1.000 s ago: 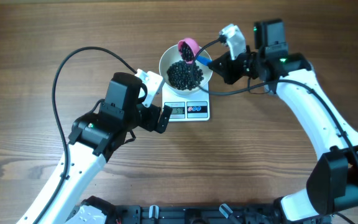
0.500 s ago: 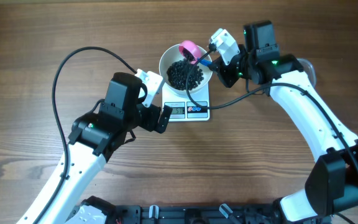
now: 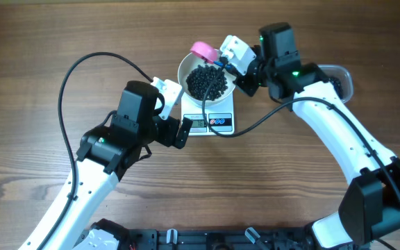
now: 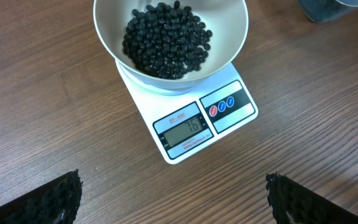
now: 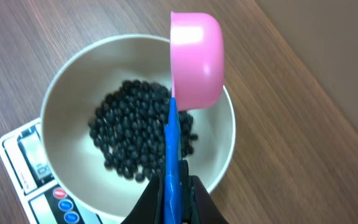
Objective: Scoop item into bowl and weigh 150g on scale
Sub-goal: 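Tilt the pink cup with the right gripper to pour beans into bowl, then move the empty pink cup with the right gripper back to the bean tub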
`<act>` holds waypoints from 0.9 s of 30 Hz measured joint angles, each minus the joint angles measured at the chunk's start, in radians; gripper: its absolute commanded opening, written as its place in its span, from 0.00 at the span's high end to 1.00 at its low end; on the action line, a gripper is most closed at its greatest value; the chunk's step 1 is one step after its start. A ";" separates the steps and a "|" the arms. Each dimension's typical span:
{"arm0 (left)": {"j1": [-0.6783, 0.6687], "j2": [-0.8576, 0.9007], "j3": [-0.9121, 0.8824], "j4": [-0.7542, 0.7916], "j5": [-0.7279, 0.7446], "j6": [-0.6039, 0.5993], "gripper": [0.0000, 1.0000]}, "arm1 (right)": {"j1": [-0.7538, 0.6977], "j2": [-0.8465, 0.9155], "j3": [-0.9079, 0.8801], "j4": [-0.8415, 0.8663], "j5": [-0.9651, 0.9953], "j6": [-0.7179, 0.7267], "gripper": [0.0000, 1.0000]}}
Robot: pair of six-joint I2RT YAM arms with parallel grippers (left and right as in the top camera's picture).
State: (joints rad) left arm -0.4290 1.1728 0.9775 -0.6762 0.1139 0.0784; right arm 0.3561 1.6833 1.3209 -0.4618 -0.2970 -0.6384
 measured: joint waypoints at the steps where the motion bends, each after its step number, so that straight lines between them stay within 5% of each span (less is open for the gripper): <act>1: 0.000 0.000 0.000 0.000 0.000 0.000 0.00 | 0.005 -0.001 0.000 0.000 0.003 0.000 0.96; 10: 0.000 0.000 0.000 0.000 0.000 0.000 0.00 | 0.014 -0.027 0.000 -0.100 0.011 0.072 0.96; 18: 0.000 0.000 0.000 0.000 0.000 0.000 0.00 | -0.007 -0.101 0.000 -0.016 0.010 0.322 0.96; 27: 0.000 0.000 0.000 0.000 0.000 0.000 0.00 | -0.280 -0.358 0.000 -0.153 0.010 0.514 0.96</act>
State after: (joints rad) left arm -0.4286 1.1728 0.9775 -0.6758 0.1139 0.0784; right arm 0.0757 1.3251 1.3209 -0.6147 -0.2867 -0.1242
